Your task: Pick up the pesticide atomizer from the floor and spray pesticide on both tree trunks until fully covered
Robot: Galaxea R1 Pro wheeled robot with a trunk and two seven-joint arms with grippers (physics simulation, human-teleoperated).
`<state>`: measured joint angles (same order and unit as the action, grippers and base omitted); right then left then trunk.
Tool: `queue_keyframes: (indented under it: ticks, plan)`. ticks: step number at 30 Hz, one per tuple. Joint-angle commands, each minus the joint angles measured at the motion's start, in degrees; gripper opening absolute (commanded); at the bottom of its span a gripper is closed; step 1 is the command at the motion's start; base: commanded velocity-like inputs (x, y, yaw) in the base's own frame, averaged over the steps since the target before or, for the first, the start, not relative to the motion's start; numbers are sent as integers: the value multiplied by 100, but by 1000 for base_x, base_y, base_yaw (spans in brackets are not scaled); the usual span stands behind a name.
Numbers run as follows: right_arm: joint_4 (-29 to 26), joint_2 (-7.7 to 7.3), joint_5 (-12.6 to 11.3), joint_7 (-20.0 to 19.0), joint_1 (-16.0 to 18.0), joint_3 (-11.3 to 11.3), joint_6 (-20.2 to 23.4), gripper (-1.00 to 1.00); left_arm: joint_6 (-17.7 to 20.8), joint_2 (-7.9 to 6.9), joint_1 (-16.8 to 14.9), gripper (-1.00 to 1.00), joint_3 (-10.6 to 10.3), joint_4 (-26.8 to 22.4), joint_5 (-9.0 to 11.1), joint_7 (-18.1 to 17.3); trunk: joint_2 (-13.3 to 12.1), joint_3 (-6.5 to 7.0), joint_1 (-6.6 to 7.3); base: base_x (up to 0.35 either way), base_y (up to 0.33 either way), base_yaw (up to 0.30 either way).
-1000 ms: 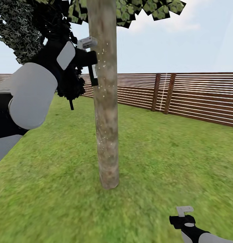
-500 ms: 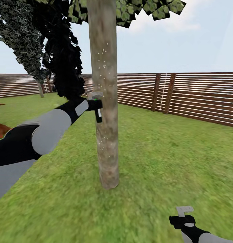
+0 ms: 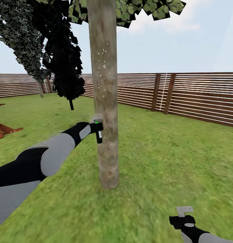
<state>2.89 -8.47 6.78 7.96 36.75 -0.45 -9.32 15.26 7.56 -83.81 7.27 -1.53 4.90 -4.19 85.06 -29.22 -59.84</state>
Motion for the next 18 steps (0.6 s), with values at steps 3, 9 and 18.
queue_keyframes:
  ticks: [3,9,18]
  plan:
    - [27,2,60,30,9,-8,-35,100,-171,3,394,-100,34,-11,55,-3,4,-5,1,0,0,0]
    - [27,3,60,30,8,-2,-35,100,-470,244,736,-100,21,2,55,-15,4,-5,1,0,0,0]
    - [26,3,60,30,8,1,-35,100,588,173,830,-100,-38,-1789,77,-16,4,-5,1,0,0,0]
